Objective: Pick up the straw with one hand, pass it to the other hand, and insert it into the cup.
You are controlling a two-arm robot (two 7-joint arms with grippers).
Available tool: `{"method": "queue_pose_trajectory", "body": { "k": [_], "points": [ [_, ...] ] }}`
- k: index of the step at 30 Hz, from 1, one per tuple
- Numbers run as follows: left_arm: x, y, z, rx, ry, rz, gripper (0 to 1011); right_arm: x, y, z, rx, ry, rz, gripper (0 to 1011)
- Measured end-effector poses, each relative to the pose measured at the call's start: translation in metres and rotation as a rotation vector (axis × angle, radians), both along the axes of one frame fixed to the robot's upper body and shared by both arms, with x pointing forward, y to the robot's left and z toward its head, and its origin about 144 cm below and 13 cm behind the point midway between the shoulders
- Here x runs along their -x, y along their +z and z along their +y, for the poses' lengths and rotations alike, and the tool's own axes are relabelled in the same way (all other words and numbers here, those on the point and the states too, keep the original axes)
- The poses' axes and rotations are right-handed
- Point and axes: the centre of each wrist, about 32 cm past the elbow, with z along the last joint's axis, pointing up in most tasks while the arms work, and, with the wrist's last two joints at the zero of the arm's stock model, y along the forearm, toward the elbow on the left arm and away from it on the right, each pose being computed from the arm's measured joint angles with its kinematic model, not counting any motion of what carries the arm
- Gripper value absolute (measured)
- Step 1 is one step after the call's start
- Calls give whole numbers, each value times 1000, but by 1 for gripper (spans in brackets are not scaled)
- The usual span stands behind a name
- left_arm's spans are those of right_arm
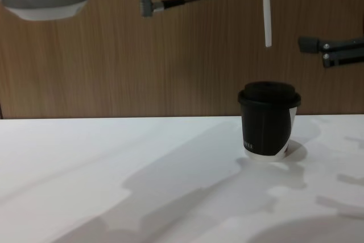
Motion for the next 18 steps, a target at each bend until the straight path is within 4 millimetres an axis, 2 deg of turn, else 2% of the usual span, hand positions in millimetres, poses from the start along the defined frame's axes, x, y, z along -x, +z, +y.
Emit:
{"method": "queue_pose_trajectory", "body": {
  "k": [18],
  "points": [
    [-13,-8,-24,-28,51,42,7,0,0,0,0,0,0,1001]
  ]
}}
